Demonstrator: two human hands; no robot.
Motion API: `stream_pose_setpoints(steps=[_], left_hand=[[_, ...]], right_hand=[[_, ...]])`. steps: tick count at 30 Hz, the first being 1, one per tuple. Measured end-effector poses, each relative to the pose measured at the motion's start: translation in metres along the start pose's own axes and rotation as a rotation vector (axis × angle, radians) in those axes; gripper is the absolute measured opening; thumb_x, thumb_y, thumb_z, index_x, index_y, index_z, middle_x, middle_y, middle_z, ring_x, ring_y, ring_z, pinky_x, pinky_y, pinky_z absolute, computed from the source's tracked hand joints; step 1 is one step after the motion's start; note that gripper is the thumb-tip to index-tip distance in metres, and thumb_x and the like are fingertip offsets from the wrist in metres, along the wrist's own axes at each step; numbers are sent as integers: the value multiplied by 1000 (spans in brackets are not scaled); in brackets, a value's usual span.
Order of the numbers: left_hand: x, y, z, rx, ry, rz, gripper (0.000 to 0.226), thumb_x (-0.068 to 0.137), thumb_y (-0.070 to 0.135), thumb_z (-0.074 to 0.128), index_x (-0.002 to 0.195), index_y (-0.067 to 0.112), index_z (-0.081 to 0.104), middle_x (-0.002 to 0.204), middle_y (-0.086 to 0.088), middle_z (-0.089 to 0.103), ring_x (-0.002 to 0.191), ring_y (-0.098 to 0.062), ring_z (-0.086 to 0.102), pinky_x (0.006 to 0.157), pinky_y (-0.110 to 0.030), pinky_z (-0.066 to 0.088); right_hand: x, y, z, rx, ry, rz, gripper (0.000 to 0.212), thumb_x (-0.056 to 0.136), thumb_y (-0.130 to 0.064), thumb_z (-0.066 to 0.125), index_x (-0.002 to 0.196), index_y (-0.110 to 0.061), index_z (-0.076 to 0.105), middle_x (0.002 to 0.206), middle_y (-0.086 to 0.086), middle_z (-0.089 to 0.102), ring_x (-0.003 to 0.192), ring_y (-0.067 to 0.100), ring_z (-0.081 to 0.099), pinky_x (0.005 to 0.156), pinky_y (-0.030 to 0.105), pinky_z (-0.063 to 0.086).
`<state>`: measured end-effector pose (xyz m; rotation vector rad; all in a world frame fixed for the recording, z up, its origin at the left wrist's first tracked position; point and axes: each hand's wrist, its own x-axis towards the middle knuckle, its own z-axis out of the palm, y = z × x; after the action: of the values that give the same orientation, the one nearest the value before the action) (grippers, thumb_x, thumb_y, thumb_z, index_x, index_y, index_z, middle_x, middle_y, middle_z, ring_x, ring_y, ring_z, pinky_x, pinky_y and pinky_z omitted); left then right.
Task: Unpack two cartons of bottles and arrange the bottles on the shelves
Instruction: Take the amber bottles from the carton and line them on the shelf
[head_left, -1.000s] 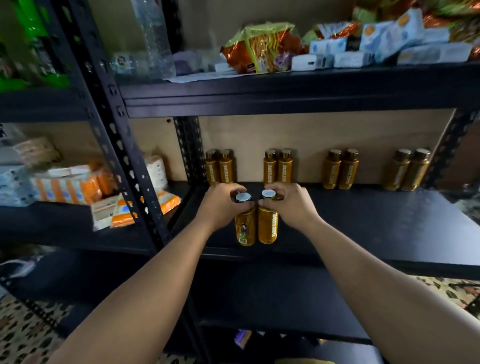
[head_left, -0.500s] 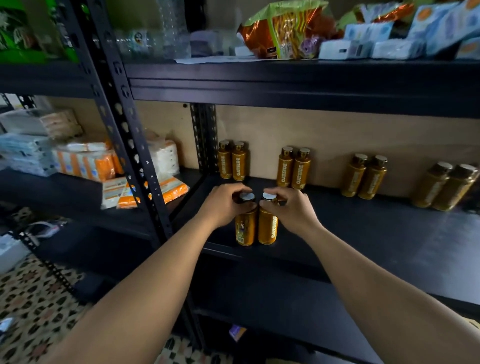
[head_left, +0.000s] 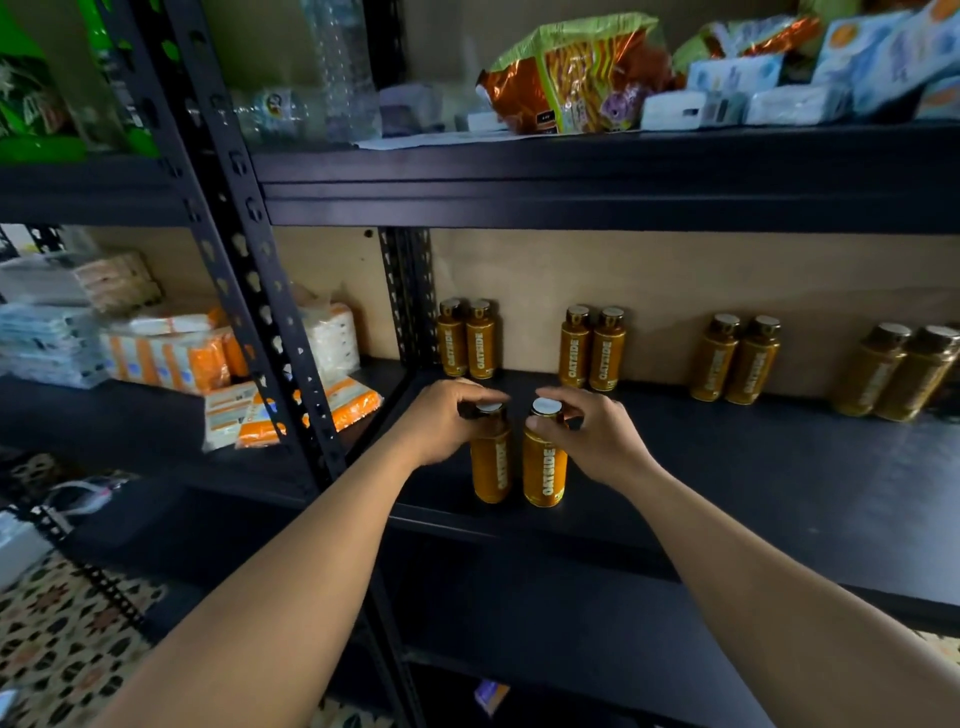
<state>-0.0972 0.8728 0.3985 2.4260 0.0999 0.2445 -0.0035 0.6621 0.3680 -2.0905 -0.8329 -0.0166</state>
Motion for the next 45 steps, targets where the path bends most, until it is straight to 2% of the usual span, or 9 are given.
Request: stream_pose_setpoints(steps=[4, 8, 15, 19, 24, 33, 37, 40, 45], left_hand=[[4, -8, -5, -27, -39, 27, 48, 91, 17, 72, 136, 32, 61, 141, 10, 57, 128, -7, 50, 105, -28, 42], [7, -16, -8, -57, -26, -4, 60, 86, 30, 79, 141, 30, 55, 141, 8, 57, 129, -10, 52, 105, -33, 45], [11, -22, -11, 33, -8, 26, 58, 89, 32, 75, 143, 30, 54, 147, 7, 52, 134, -12, 47, 98, -23, 34], [15, -30, -21, 67, -23, -2, 57, 91, 33, 72, 145, 35, 51, 149, 6, 50, 133, -13, 48, 96, -26, 37], [23, -39, -29, 92, -11, -27, 57, 93, 31, 70, 146, 31, 50, 151, 2, 49, 138, -19, 45, 108, -33, 40], [48, -61, -36, 48, 42, -84, 55, 91, 37, 72, 143, 36, 53, 145, 7, 56, 131, -14, 54, 105, -35, 49], [62, -72, -38, 42, 85, -135, 53, 93, 30, 71, 143, 36, 53, 141, 7, 59, 127, -13, 57, 103, -33, 50], [69, -81, -37, 30, 158, -178, 55, 94, 23, 70, 144, 38, 51, 144, 6, 56, 130, -16, 54, 104, -34, 50], [75, -93, -37, -75, 231, -254, 64, 93, 27, 71, 150, 34, 41, 143, 8, 50, 129, -11, 51, 101, -27, 45]], right_hand=[[0, 3, 1, -8, 5, 20, 50, 93, -36, 72, 141, -33, 58, 131, -12, 65, 111, 2, 58, 86, 17, 47], [2, 1, 5, -13, 22, 48, 51, 93, -37, 72, 141, -34, 58, 131, -12, 64, 109, 2, 58, 85, 19, 47], [13, -10, 19, -47, 9, 30, 54, 94, -39, 71, 145, -30, 54, 139, -10, 62, 123, 8, 58, 96, 26, 49], [23, -15, 27, -51, -13, 26, 54, 94, -38, 70, 145, -30, 54, 140, -8, 62, 124, 9, 57, 96, 26, 48], [40, -20, 37, -70, -19, 16, 53, 94, -38, 71, 144, -29, 55, 136, -6, 59, 120, 9, 56, 96, 26, 48], [78, -20, 56, -60, -34, 8, 54, 92, -38, 73, 143, -28, 57, 131, -6, 59, 116, 9, 56, 92, 25, 46], [99, -20, 66, -57, -41, 9, 53, 92, -39, 73, 142, -30, 57, 128, -9, 58, 115, 8, 55, 89, 24, 43], [114, -18, 73, -35, -56, 1, 54, 92, -40, 72, 143, -30, 56, 134, -7, 57, 118, 8, 54, 92, 25, 43], [137, -17, 81, -20, -78, -4, 55, 93, -42, 70, 145, -31, 54, 139, -3, 57, 118, 10, 54, 91, 26, 41]])
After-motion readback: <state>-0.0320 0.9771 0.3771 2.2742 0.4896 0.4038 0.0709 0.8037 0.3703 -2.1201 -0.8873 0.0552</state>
